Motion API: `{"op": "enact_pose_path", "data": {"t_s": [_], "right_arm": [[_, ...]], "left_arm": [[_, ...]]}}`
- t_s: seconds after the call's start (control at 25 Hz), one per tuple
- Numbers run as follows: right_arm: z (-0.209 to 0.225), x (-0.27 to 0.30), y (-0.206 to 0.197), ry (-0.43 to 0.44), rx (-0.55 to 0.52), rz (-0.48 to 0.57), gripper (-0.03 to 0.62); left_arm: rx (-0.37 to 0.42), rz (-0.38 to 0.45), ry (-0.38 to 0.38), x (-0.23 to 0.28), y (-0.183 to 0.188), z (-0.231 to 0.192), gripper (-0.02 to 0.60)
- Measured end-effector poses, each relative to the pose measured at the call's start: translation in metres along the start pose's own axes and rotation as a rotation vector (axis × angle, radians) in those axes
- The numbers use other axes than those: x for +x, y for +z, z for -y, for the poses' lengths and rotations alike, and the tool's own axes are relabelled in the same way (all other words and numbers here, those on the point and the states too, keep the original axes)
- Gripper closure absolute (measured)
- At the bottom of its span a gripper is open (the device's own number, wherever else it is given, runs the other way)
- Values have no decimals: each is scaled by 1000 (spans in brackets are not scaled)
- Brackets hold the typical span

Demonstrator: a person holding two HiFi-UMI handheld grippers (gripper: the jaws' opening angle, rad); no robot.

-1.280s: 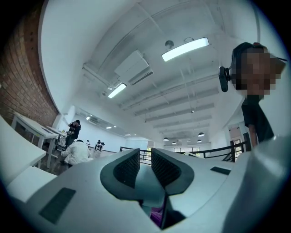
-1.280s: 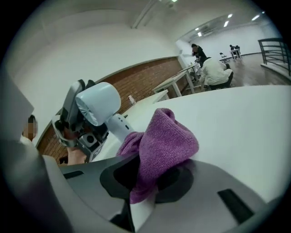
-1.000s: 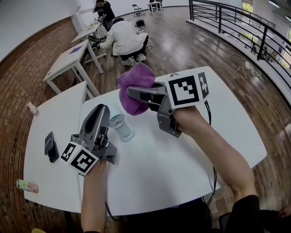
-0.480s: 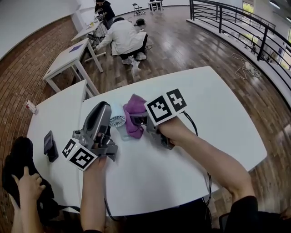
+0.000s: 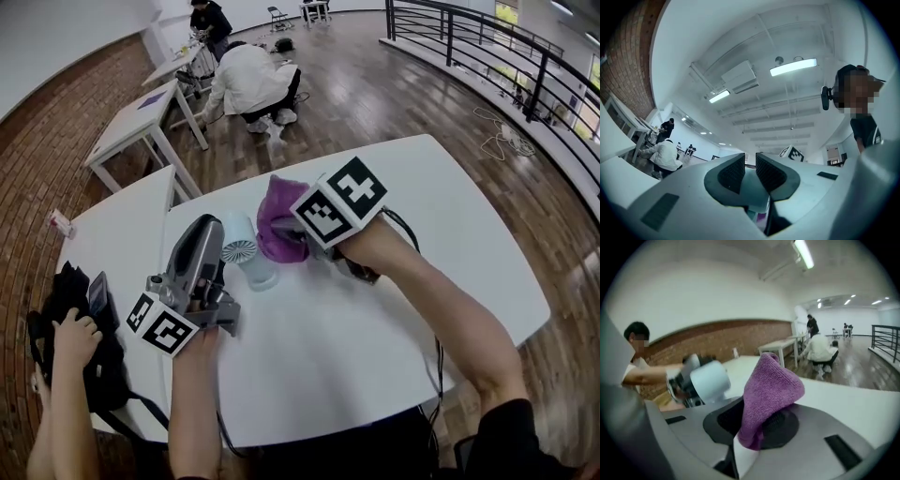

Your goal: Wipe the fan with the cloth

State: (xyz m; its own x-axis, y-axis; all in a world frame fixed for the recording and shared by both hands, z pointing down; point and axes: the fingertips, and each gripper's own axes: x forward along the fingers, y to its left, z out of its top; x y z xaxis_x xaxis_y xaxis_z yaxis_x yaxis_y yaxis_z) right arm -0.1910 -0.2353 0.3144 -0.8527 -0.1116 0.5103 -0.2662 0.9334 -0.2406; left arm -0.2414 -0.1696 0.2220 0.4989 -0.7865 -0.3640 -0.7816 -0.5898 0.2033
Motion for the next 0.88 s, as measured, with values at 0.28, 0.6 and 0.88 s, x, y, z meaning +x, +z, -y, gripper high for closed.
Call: {"op": "enact_pose_path", "data": {"t_s": [0.28, 0.6, 0.88], "right_arm": [[-62, -58, 95, 291, 36, 433, 525], [-20, 6, 10, 210, 301, 241, 525], [-19, 44, -67, 83, 139, -149, 525]], "left_arm": [[-17, 18, -21, 3, -1, 5, 505], [-31, 26, -37, 2, 2, 3, 505], [-51, 51, -35, 1, 4, 0, 505]]}}
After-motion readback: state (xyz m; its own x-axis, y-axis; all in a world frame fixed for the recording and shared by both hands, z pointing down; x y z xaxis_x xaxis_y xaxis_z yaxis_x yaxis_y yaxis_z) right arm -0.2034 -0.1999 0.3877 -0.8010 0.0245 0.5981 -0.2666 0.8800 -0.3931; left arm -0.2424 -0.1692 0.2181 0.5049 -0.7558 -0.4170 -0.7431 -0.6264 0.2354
